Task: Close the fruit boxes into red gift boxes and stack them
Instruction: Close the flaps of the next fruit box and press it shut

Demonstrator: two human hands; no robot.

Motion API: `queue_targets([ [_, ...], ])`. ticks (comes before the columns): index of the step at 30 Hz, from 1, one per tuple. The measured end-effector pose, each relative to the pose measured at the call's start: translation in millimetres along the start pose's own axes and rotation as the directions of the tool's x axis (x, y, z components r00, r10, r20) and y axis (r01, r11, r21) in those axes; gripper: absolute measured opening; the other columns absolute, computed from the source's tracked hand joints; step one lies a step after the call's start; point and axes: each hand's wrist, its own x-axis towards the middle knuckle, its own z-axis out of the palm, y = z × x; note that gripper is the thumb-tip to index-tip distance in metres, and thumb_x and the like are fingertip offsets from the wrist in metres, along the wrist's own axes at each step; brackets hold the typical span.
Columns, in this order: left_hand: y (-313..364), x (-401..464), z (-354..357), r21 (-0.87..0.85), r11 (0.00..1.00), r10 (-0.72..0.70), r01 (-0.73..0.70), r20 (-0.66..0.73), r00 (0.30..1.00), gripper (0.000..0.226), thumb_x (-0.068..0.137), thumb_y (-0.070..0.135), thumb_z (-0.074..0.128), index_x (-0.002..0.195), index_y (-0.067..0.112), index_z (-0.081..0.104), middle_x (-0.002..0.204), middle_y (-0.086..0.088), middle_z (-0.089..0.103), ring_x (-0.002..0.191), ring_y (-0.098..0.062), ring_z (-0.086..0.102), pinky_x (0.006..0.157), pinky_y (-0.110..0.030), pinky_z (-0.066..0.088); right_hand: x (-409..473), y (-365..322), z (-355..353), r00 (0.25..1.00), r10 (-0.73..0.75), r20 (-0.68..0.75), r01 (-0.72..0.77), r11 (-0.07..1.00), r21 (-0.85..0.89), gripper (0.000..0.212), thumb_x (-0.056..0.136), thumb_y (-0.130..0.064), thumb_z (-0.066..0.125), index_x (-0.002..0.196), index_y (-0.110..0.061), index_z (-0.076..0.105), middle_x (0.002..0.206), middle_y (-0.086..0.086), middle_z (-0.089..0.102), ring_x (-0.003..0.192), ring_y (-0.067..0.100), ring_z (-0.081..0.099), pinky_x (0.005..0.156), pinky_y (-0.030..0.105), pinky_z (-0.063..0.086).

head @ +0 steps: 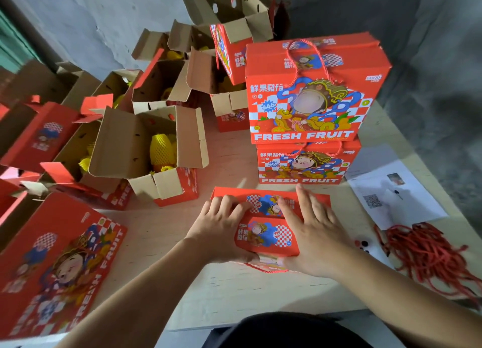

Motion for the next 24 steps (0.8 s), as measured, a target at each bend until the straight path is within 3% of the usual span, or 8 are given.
queue_targets([
  [6,4,-15,12,-0.061,0.973,0.205,-0.225,-0.233,0.951,0.102,0.074,0.079,0.063,0.160,0.034,0.033,0.145,0.000,0.048,0.124,-0.026,0.050,0.105,-0.046,0.041,-11,16,3,0.999,-0.030,0.040,0.026,0.995,0.092,0.118,0.064,-0.095,0.027,0.149,-0.044,-0.037,0.147,-0.007,-0.060,0.148,0.017,-0.041,0.125,0.044,-0.008],
  [11,8,-10,10,-0.060,0.986,0.148,-0.153,-0.084,0.985,0.112,0.071,0.083,0.062,0.163,0.032,0.024,0.152,0.003,0.043,0.132,-0.025,0.044,0.115,-0.048,0.038,-13,14,14,1.000,-0.015,-0.004,0.015,0.999,0.038,0.126,0.064,-0.093,0.028,0.151,-0.032,-0.041,0.157,-0.004,-0.049,0.147,0.020,-0.044,0.118,0.038,-0.019],
  [14,12,-11,10,-0.077,0.990,0.107,-0.114,-0.091,0.990,0.114,0.070,0.089,0.059,0.162,0.032,0.023,0.150,0.003,0.042,0.135,-0.026,0.043,0.118,-0.050,0.036,-14,14,16,1.000,-0.025,-0.014,0.026,0.999,0.030,0.122,0.067,-0.094,0.022,0.154,-0.031,-0.035,0.160,-0.005,-0.045,0.150,0.019,-0.038,0.126,0.042,-0.012],
  [17,21,-16,12,-0.067,0.998,-0.009,0.000,-0.125,0.992,0.116,0.065,0.093,0.056,0.159,0.030,0.031,0.144,0.003,0.046,0.129,-0.026,0.045,0.114,-0.049,0.040,-13,17,1,0.998,-0.049,-0.028,0.053,0.983,0.178,0.111,0.075,-0.092,0.024,0.165,-0.029,0.007,0.173,-0.005,-0.009,0.158,0.023,-0.002,0.126,0.048,0.014],
  [19,24,-19,13,-0.068,0.997,-0.042,0.029,-0.207,0.977,0.111,0.058,0.089,0.064,0.149,0.028,0.044,0.132,0.002,0.051,0.114,-0.027,0.050,0.100,-0.048,0.047,-3,26,-12,0.976,-0.030,-0.217,0.112,0.920,0.377,0.076,0.091,-0.074,0.036,0.146,-0.026,0.057,0.157,-0.002,0.046,0.142,0.028,0.041,0.114,0.046,0.036],
  [20,24,-20,15,-0.069,0.998,-0.030,0.012,-0.259,0.965,0.106,0.056,0.086,0.068,0.142,0.027,0.049,0.128,0.002,0.053,0.109,-0.027,0.052,0.093,-0.048,0.049,4,32,-17,0.956,-0.012,-0.293,0.145,0.889,0.435,0.055,0.097,-0.060,0.047,0.135,-0.024,0.067,0.143,-0.003,0.059,0.133,0.027,0.052,0.110,0.045,0.041],
  [22,22,-23,17,-0.053,0.998,0.011,-0.030,-0.335,0.942,0.099,0.056,0.084,0.069,0.133,0.024,0.051,0.122,0.000,0.055,0.101,-0.029,0.054,0.085,-0.046,0.046,20,44,-29,0.969,-0.036,-0.243,0.133,0.910,0.394,0.039,0.101,-0.043,0.059,0.138,-0.031,0.064,0.142,-0.005,0.058,0.132,0.023,0.048,0.112,0.045,0.039],
  [24,22,-25,18,-0.036,0.998,0.030,-0.046,-0.370,0.929,0.096,0.060,0.086,0.064,0.130,0.022,0.053,0.118,-0.001,0.057,0.097,-0.029,0.054,0.082,-0.045,0.044,37,52,-39,0.995,-0.103,-0.015,0.104,0.967,0.235,0.049,0.100,-0.050,0.059,0.148,-0.046,0.050,0.153,-0.011,0.046,0.136,0.022,0.033,0.115,0.047,0.032],
])
